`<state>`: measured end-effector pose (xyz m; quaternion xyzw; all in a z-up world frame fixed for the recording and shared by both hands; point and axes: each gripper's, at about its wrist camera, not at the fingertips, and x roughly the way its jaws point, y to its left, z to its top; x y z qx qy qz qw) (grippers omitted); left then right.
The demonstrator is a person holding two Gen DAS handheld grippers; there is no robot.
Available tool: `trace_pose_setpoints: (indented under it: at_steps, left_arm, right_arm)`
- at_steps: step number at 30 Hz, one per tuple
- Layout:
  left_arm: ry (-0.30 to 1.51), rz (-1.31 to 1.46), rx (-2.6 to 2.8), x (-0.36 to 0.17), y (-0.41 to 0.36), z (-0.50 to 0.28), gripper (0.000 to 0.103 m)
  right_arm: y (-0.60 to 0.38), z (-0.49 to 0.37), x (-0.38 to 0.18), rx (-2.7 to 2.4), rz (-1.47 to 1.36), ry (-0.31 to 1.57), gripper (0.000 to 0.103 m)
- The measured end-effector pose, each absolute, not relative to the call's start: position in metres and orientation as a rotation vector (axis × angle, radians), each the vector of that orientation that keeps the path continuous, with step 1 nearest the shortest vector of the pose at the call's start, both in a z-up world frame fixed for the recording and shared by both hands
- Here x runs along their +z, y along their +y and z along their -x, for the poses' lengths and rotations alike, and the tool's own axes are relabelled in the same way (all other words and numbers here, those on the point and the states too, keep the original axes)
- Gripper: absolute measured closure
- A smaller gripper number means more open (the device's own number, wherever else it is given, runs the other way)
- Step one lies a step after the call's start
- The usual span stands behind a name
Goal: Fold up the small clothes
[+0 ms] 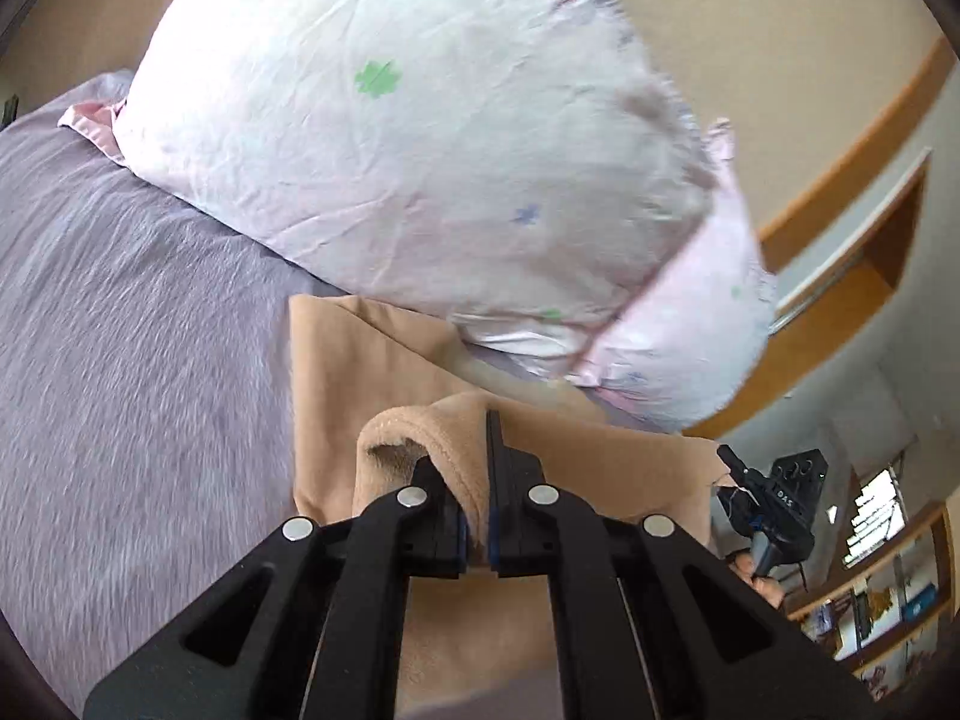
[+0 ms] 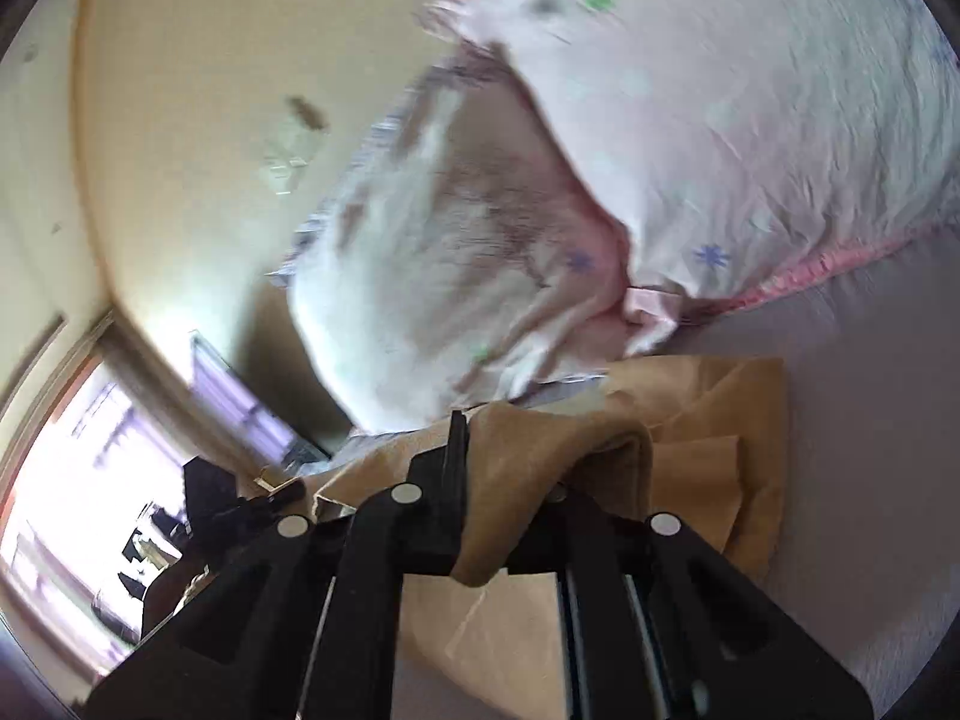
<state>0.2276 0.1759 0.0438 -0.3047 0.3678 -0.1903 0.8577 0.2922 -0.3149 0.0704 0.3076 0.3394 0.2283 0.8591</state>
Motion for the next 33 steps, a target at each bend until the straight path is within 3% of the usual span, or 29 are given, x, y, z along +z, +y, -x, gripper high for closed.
trace_pose_setpoints:
  at_steps: [3,6,8,10,16,17,18,19,20,22,25,28,33]
  left_arm:
    - [0.911,0.672,-0.317,0.002,0.171,-0.281,0.1]
    - [0.921,0.729,-0.326,-0.011,0.174,-0.296,0.1]
    - [0.925,0.765,-0.347,-0.012,0.178,-0.299,0.099]
    - [0.931,0.808,-0.354,-0.013,0.182,-0.308,0.099]
    - [0.867,0.977,-0.428,0.0,0.196,-0.319,0.098]
    - [0.839,0.947,-0.428,0.01,0.198,-0.312,0.089]
    - [0.813,0.906,-0.414,0.021,0.199,-0.306,0.061]
    - [0.789,0.871,-0.392,0.029,0.199,-0.298,0.022]
    - [0.759,0.85,-0.377,0.036,0.202,-0.288,0.009]
    - [0.736,0.799,-0.376,0.046,0.207,-0.27,0.007]
    - [0.838,0.71,-0.337,0.041,0.203,-0.252,0.007]
    - [0.955,0.664,-0.316,0.016,0.201,-0.234,0.008]
    - [0.999,0.641,-0.317,-0.001,0.195,-0.213,0.009]
  right_arm:
    - [-0.318,-0.33,0.015,0.349,-0.69,0.863,0.095]
    - [-0.327,-0.342,-0.007,0.324,-0.778,0.914,0.093]
    - [-0.335,-0.351,-0.013,0.331,-0.857,0.914,0.083]
    - [-0.341,-0.36,-0.014,0.327,-0.907,0.874,0.06]
    - [-0.344,-0.346,0.018,0.25,-0.817,0.775,0.035]
    - [-0.341,-0.338,0.025,0.269,-0.789,0.767,0.035]
    - [-0.337,-0.326,0.03,0.286,-0.75,0.772,0.033]
    - [-0.333,-0.314,0.033,0.305,-0.724,0.777,0.03]
    - [-0.329,-0.305,0.034,0.327,-0.706,0.787,0.029]
    - [-0.321,-0.289,0.03,0.347,-0.668,0.812,0.025]
    - [-0.316,-0.281,0.007,0.242,-0.568,0.919,0.014]
    - [-0.31,-0.27,0.009,0.171,-0.472,0.88,0.012]
    - [-0.328,-0.251,0.009,0.328,-0.628,0.71,0.01]
